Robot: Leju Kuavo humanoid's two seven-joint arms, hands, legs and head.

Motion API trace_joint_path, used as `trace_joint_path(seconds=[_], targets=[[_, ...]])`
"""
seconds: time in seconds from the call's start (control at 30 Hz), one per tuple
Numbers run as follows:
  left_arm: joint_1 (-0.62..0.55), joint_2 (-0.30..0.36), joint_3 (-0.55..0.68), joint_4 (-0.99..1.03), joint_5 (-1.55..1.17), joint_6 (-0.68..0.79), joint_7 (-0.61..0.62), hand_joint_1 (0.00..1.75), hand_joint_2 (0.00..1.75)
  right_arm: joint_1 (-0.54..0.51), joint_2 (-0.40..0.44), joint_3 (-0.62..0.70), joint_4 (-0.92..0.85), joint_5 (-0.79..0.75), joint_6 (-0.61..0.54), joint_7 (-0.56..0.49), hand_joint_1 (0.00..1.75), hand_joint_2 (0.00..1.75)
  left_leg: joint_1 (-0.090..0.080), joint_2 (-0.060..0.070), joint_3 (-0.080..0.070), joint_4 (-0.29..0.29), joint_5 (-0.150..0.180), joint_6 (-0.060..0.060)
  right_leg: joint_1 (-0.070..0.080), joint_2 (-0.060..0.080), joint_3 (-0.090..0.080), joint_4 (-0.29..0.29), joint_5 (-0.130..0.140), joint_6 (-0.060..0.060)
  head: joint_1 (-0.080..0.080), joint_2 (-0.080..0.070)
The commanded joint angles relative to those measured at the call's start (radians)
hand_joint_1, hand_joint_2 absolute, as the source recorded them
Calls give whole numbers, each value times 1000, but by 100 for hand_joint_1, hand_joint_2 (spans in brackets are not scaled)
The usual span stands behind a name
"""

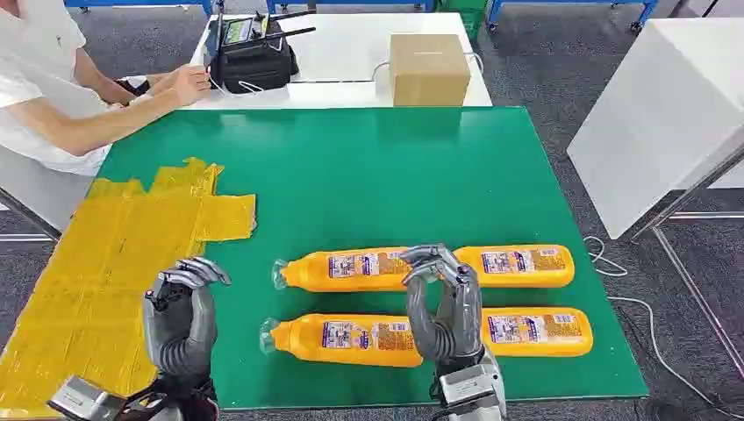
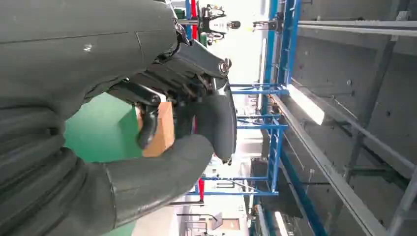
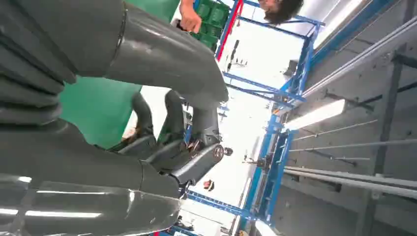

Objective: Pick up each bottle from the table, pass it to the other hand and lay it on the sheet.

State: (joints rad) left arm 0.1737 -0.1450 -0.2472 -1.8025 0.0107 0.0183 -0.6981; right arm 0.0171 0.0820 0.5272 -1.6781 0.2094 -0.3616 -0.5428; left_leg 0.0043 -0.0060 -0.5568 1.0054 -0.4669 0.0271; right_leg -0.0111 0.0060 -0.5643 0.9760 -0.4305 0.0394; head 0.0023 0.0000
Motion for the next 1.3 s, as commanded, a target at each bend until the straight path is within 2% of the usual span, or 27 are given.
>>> trace_joint_path(seconds=[0.03, 0.07, 0.1, 0.23, 0.3, 0.4, 0.43, 0.47, 0.5, 0.73, 0.93, 1.03, 1.07, 1.13, 1.17, 1.23, 1.3], targets=[[-195, -19, 71, 345, -339, 167, 152, 175, 175, 10, 75, -329, 227, -204, 88, -46, 175, 175, 1, 1, 3, -1, -1, -1, 1, 0, 4, -2, 0, -1, 0, 0], [-250, -32, 103, 439, -337, 158, 107, 175, 175, -9, 102, -425, 298, -180, 175, -100, 175, 175, 0, -7, 4, -4, 2, 0, 0, -7, 6, -4, 0, -1, 0, 0], [-259, -35, 109, 453, -337, 157, 101, 175, 175, -12, 107, -441, 308, -174, 189, -108, 175, 175, 0, -10, 7, -6, 4, -1, 0, -11, 8, -7, 1, -1, 0, 0], [-252, -31, 101, 411, -344, 140, 103, 175, 175, -10, 135, -444, 269, -112, 190, -96, 175, 175, 1, -8, 6, -4, 4, 0, 2, -10, 8, -6, 3, -2, 0, 0], [-277, -29, 99, 402, -346, 128, 126, 175, 175, -21, 140, -434, 246, -75, 176, -79, 175, 175, 1, -1, 4, -1, 1, 0, 1, -3, 4, -2, 2, -2, 1, 0], [-298, -30, 96, 411, -347, 124, 139, 175, 175, -33, 140, -429, 232, -56, 162, -68, 175, 175, 1, -4, 3, -1, 2, -1, 1, -6, 4, -1, 2, -2, 0, 0], [-298, -30, 96, 411, -347, 124, 139, 175, 175, -33, 140, -429, 232, -56, 162, -68, 161, 175, 1, -5, 3, -1, 2, -1, 1, -7, 4, -1, 2, -3, 0, 0], [-317, -31, 91, 437, -353, 121, 151, 12, 175, -45, 141, -434, 216, -50, 145, -70, 2, 175, 1, -4, 3, -1, 2, -1, 1, -6, 4, -1, 2, -2, 0, 0], [-326, -33, 90, 453, -353, 121, 153, 0, 175, -52, 140, -433, 206, -48, 137, -66, 0, 175, 0, -3, 2, 0, 2, 0, 1, -5, 3, -1, 2, -1, 0, 0], [-345, -38, 92, 481, -348, 122, 154, 0, 175, -74, 129, -426, 209, -15, 101, -44, 0, 175, 0, -3, 2, 0, 3, 0, 0, -5, 3, -1, 2, -1, 0, 0], [-410, -44, 99, 542, -335, 113, 156, 0, 175, -206, 53, -414, 257, 151, -21, 57, 0, 175, 0, -2, 0, 0, 3, 0, 0, -4, 1, 0, 3, -1, 0, 0], [-446, -52, 97, 573, -330, 103, 156, 0, 175, -326, -21, -380, 353, 372, -45, 213, 0, 175, 1, -2, 1, 1, 3, 0, 1, -4, 2, -1, 4, -2, 0, 0], [-462, -56, 94, 590, -321, 84, 160, 0, 175, -384, -59, -351, 424, 554, -83, 288, 0, 175, 0, -1, 1, 0, 3, 1, 0, -3, 1, -1, 4, -1, 0, 0], [-490, -65, 89, 619, -316, 71, 162, 0, 175, -456, -70, -335, 486, 618, -64, 309, 0, 175, 0, 0, 1, 0, 3, 1, 0, -2, 2, -1, 4, -1, 0, 0], [-519, -71, 79, 648, -312, 50, 168, 0, 175, -544, -98, -281, 581, 783, -23, 410, 0, 175, 1, 2, 2, 0, 4, 0, 1, -1, 3, -2, 6, -1, 0, 0], [-537, -76, 70, 666, -314, 46, 171, 0, 175, -611, -98, -262, 667, 833, 11, 432, 0, 175, 0, 1, 0, 2, 4, 1, 0, -1, 1, 0, 5, -1, 0, 0], [-539, -78, 69, 667, -314, 46, 172, 0, 175, -619, -96, -262, 675, 834, 11, 432, 0, 175, 0, 2, 1, 2, 4, 1, 1, 0, 1, 0, 6, 0, 0, 0]])
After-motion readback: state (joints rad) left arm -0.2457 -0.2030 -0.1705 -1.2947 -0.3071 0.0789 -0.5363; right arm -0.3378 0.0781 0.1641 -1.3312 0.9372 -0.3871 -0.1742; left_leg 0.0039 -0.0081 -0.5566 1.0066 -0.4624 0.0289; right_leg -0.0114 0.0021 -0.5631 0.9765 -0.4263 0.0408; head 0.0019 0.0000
